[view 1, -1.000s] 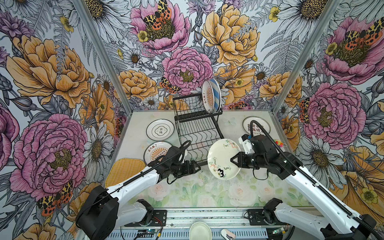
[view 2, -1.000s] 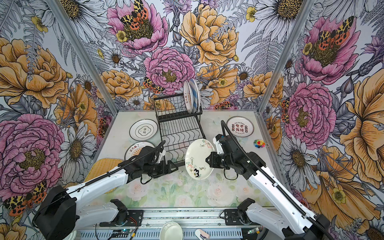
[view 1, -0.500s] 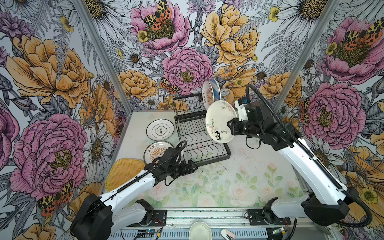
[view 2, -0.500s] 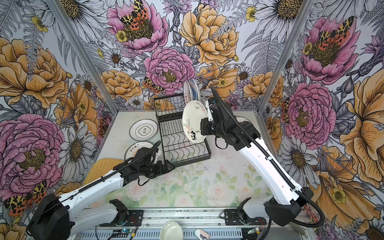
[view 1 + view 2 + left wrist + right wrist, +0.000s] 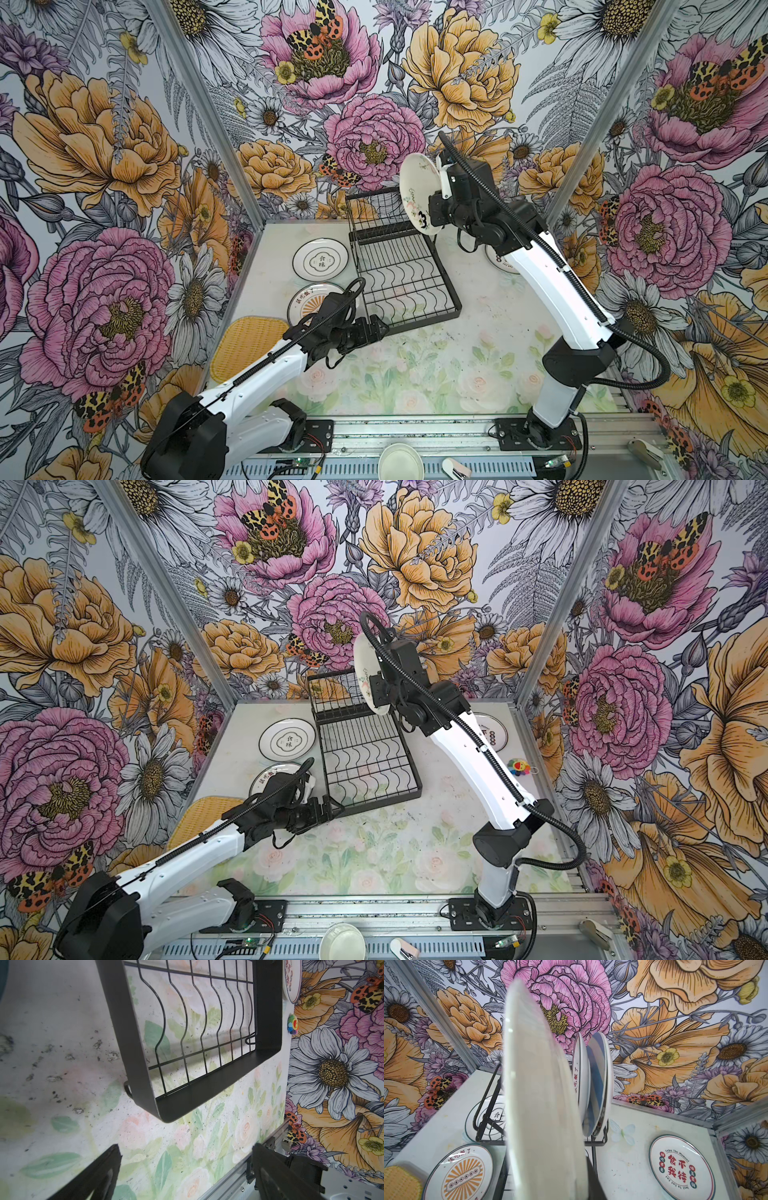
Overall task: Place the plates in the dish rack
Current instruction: 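Lower the painted plate into the rack slots beside the sunburst plate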
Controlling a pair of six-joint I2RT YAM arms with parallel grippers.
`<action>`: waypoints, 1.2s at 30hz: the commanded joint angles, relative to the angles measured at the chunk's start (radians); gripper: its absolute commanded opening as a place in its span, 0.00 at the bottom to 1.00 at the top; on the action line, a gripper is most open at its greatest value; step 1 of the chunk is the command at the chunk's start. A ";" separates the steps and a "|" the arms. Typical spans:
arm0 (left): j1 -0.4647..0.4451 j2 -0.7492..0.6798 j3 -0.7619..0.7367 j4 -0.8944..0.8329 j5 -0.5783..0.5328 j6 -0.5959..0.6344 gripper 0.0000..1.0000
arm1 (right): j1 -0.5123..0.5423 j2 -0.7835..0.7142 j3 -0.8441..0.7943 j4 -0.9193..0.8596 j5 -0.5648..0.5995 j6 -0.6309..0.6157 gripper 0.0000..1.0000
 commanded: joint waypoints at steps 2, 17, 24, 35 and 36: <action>0.022 -0.029 -0.022 0.001 0.031 0.019 0.99 | 0.009 0.067 0.137 0.145 0.116 -0.059 0.00; 0.065 -0.039 -0.042 -0.001 0.065 0.036 0.99 | 0.010 0.318 0.342 0.224 0.252 -0.169 0.00; 0.077 -0.051 -0.054 -0.006 0.071 0.037 0.99 | -0.003 0.356 0.338 0.230 0.256 -0.153 0.00; 0.097 -0.081 -0.072 -0.018 0.078 0.040 0.99 | -0.010 0.402 0.334 0.231 0.282 -0.125 0.00; 0.099 -0.085 -0.075 -0.019 0.079 0.042 0.99 | -0.012 0.403 0.333 0.231 0.282 -0.124 0.00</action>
